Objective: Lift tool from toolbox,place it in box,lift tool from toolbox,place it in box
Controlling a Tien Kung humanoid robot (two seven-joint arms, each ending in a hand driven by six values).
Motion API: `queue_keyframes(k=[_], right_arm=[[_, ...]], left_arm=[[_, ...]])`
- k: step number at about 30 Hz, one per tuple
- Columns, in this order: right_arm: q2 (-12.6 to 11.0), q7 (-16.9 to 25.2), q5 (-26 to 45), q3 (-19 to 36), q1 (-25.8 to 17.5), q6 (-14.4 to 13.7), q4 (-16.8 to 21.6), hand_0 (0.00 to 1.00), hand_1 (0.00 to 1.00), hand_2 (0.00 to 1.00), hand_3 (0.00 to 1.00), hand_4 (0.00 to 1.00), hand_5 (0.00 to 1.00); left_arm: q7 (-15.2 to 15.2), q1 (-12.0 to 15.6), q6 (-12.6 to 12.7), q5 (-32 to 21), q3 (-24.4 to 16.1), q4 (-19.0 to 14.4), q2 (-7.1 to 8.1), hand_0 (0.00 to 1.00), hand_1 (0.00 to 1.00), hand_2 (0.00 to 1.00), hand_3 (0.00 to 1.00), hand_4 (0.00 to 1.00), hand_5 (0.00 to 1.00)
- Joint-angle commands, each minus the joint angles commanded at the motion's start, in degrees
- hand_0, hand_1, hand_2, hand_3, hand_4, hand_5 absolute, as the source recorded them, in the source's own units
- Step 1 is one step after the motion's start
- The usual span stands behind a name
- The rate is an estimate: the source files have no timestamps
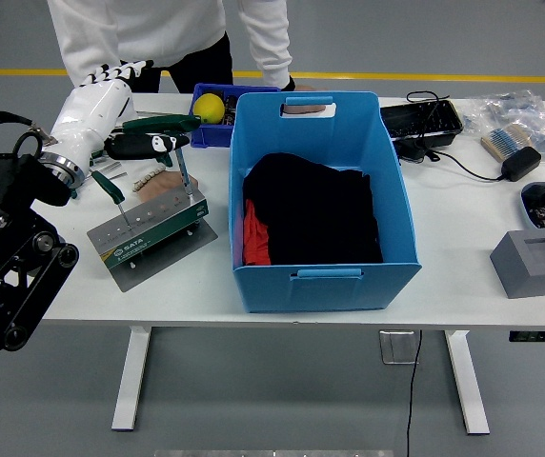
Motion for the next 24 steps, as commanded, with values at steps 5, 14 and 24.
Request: queue_keyframes(k=[5,14,24], right_arm=[[-0.1,-0.1,-0.2,0.2,0.0,0.0,-0.1,0.642,0.621,0.696,0.56,0.782,0.68],[-0.2,0.3,0.6,-0.2,0.2,0.1,-0.2,0.642,0.621,0.695,0.559,0.782,0.678],[-0.3,1.0,2.5,-1.3,0.3,0.2,-0.3,0.643,0.621,0.693,0.558,0.783,0.677]], left_arm=[[2.7,-4.7,-3.4,0.7,5.0,3.2,-0.69,0.9,0.962,0.973,0.926,0.998,0.595],[4.2,-9.7,-4.2,0.8,9.3,9.7,-1.02,0.783,0.777,0.722,0.794,0.998,0.651],[4.0,-12.4,-5.1,2.5,11.4,15.0,-0.01,0.689,0.656,0.587,0.666,0.998,0.694]])
